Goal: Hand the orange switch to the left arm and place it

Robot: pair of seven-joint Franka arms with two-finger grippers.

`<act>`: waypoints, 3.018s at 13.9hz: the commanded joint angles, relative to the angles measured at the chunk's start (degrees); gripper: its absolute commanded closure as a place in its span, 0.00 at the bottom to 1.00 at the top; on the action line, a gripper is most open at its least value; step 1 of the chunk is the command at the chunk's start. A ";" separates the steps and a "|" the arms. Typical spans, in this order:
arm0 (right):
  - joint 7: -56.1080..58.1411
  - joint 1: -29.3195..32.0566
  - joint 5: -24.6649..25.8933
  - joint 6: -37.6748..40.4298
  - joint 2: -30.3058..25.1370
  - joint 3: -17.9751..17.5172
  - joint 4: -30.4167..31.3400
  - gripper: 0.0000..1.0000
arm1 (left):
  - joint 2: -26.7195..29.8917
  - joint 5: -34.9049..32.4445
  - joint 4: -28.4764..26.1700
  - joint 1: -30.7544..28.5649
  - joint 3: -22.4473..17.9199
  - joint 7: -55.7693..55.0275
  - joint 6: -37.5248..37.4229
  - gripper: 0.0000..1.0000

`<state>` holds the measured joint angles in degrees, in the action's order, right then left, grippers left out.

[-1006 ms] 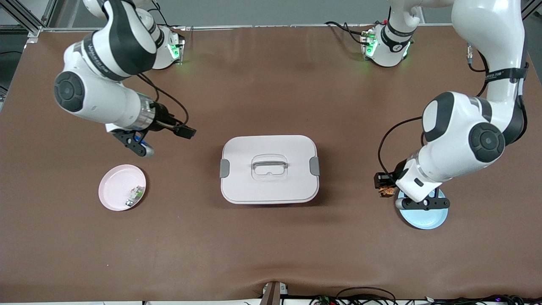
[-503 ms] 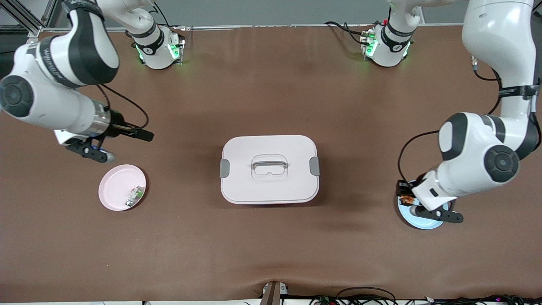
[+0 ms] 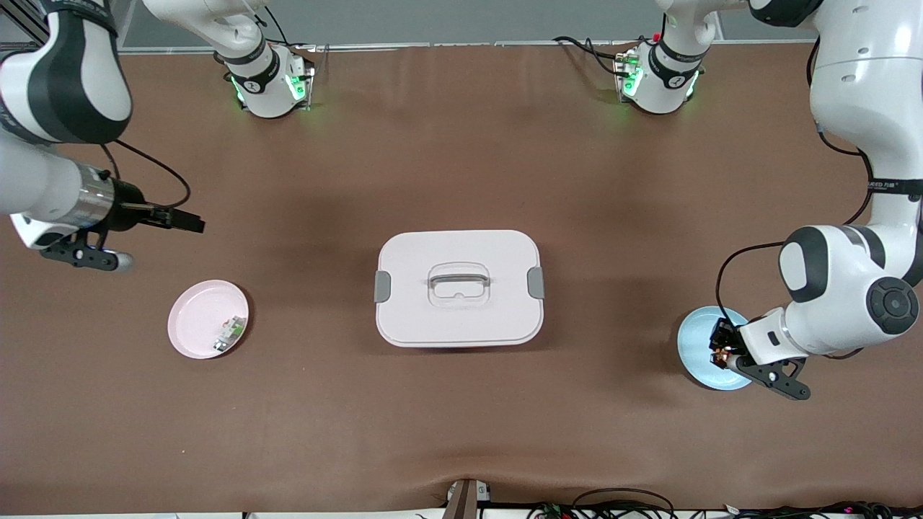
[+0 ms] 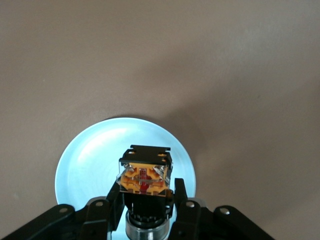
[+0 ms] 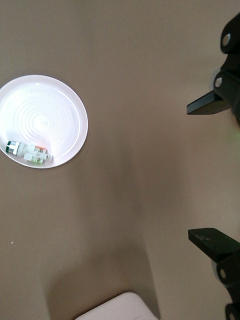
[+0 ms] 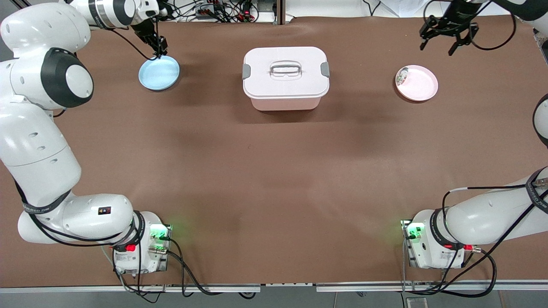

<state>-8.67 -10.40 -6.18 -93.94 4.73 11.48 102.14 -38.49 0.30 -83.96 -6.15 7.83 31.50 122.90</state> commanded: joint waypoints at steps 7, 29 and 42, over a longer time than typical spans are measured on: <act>6.38 5.74 5.30 -0.19 -2.80 -0.75 -1.24 0.00 | -3.52 -1.36 -3.22 -4.05 0.52 25.19 8.40 0.80; 6.56 8.11 5.56 -3.36 -16.51 -0.93 4.91 0.00 | 16.25 -1.36 -4.63 -3.08 2.01 -15.57 -16.62 0.00; 8.14 14.00 5.74 -3.00 -12.55 -7.52 -3.53 0.00 | 32.51 -1.80 -3.67 -2.99 4.39 -39.76 -29.81 0.00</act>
<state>-1.28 2.34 -1.08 -97.59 -8.64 5.28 100.99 -8.25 0.00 -87.07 -8.99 11.84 -6.82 94.97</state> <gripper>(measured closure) 0.000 0.000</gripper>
